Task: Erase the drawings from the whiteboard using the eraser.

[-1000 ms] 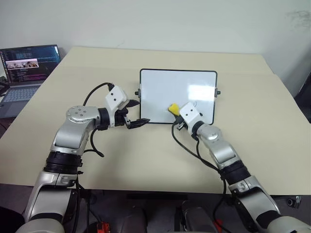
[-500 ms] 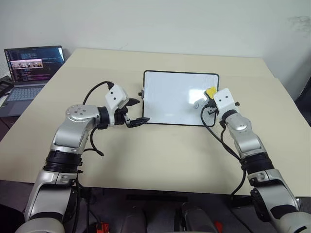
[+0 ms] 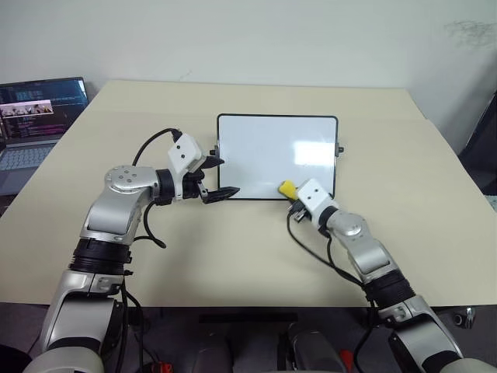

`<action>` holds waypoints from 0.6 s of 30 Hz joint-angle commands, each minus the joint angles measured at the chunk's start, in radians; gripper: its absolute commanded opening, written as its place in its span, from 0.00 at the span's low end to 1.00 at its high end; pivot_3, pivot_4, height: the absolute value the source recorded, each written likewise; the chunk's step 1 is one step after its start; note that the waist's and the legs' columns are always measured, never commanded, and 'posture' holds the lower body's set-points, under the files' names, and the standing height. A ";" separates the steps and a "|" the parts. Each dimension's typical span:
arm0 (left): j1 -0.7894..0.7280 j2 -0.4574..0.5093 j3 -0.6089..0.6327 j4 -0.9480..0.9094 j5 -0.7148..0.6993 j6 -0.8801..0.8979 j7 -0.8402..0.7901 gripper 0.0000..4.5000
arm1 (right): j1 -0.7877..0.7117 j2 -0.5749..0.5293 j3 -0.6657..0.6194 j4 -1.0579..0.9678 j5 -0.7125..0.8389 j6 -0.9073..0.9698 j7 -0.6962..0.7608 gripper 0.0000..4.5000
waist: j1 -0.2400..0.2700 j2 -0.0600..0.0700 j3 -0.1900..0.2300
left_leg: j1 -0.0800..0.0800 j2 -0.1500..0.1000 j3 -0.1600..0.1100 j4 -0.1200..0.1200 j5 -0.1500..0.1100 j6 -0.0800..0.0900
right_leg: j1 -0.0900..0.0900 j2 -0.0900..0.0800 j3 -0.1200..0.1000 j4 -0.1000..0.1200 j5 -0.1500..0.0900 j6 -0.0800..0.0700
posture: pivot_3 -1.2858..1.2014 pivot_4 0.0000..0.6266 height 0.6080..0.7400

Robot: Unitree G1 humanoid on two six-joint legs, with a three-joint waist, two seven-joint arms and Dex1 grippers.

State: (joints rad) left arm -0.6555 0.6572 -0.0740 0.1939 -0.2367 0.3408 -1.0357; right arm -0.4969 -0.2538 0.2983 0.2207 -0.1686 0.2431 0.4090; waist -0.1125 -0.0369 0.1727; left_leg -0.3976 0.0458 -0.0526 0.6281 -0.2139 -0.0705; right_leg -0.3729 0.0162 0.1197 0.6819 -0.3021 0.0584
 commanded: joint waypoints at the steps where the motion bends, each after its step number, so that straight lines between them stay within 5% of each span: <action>1: -0.017 0.010 0.023 -0.020 0.000 -0.011 0.005 1.00 | 0.005 0.001 0.007 0.046 -0.015 0.042 0.007 0.22 | 0.001 0.000 0.000 | 0.000 0.000 0.000 0.000 0.000 0.000 | 0.000 0.000 0.000 0.000 0.000 0.000 | 0.52 0.24 1.00; 11: -0.010 0.011 0.024 -0.023 0.000 -0.011 0.009 1.00 | -0.143 -0.065 -0.210 0.307 -0.018 0.075 -0.307 0.22 | 0.014 0.000 0.000 | 0.001 -0.001 0.000 0.002 0.000 0.000 | 0.002 -0.001 0.000 -0.001 0.002 0.003 | 0.52 0.24 1.00; 18: -0.014 0.007 0.021 -0.016 -0.001 -0.014 0.007 1.00 | -0.114 -0.074 -0.210 0.296 -0.012 0.062 -0.289 0.22 | 0.028 -0.009 -0.006 | 0.006 -0.003 0.000 0.002 0.002 0.002 | 0.004 -0.002 0.004 -0.003 -0.001 -0.003 | 0.52 0.24 1.00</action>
State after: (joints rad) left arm -0.6523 0.6625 -0.0721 0.1939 -0.2365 0.3409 -1.0331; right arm -0.6568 -0.3227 0.0934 0.4355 -0.1711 0.2424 0.1203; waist -0.0845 -0.0463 0.1669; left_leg -0.3918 0.0427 -0.0516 0.6297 -0.2119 -0.0683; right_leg -0.3677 0.0145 0.1239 0.6789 -0.3033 0.0550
